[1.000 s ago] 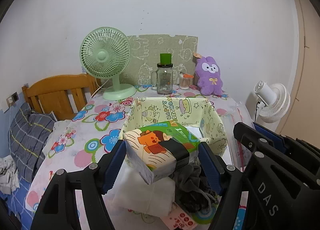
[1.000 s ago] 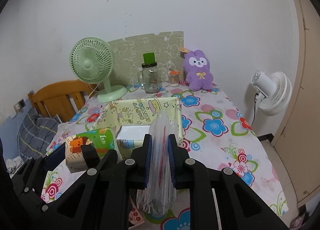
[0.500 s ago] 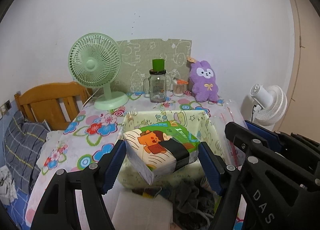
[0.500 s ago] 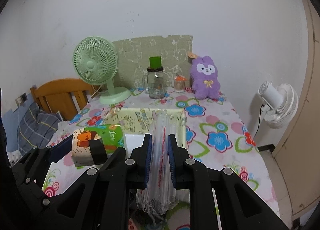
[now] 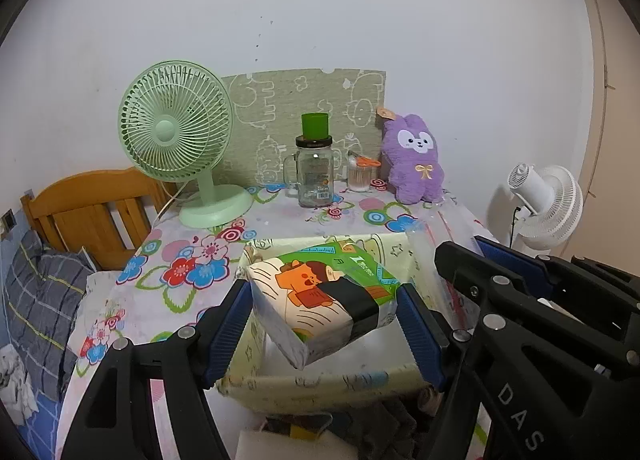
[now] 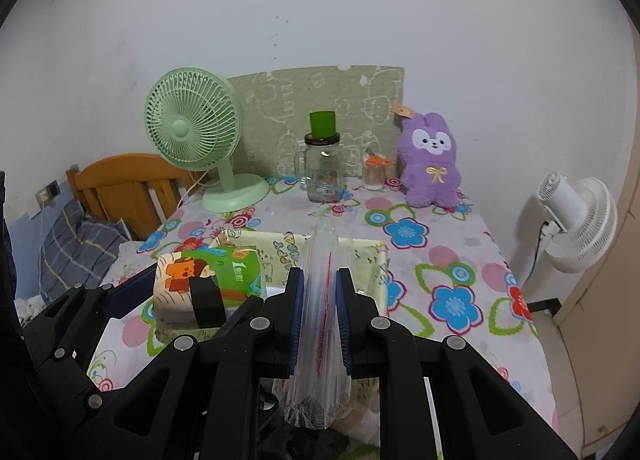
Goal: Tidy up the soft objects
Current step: 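Carry the tissue pack and plastic bag over the yellow fabric box with both tools, then open the left tool to drop the tissue pack in the box while the right releases the bag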
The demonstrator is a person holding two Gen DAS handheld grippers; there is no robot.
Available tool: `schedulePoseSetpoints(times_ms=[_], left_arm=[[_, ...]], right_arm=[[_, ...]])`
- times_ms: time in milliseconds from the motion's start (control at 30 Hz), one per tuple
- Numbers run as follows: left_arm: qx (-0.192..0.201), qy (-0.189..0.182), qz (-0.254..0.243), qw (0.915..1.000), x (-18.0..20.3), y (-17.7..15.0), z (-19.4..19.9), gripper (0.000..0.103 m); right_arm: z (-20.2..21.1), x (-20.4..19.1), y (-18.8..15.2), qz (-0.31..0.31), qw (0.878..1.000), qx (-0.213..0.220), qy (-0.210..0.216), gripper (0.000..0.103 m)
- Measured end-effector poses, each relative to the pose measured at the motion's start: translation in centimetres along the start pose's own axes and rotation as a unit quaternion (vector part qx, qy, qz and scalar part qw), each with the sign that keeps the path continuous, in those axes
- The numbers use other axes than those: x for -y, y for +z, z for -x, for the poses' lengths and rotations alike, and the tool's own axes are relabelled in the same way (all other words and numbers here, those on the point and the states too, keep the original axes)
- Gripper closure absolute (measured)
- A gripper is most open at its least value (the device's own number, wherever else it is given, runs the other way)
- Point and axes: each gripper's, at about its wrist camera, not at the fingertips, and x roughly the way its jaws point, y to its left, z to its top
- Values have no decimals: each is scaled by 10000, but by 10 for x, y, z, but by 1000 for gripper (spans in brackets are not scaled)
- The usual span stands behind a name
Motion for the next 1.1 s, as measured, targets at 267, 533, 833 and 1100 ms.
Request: schedulePoseSetpoints(times_ms=[267, 533, 833, 1100], left_arm=[[-51, -1, -3, 10000, -5, 11, -22, 28], [-205, -12, -54, 9998, -6, 13, -43, 27], [-623, -236, -41, 9978, -7, 11, -72, 22], [-702, -258, -38, 9972, -8, 9, -79, 11]], right_arm=[[-25, 1, 13, -32, 10000, -37, 81, 84], [-51, 5, 17, -131, 9997, -151, 148, 84], [-79, 11, 13, -223, 9988, -394, 187, 84], [-90, 11, 13, -204, 9986, -424, 230, 84]])
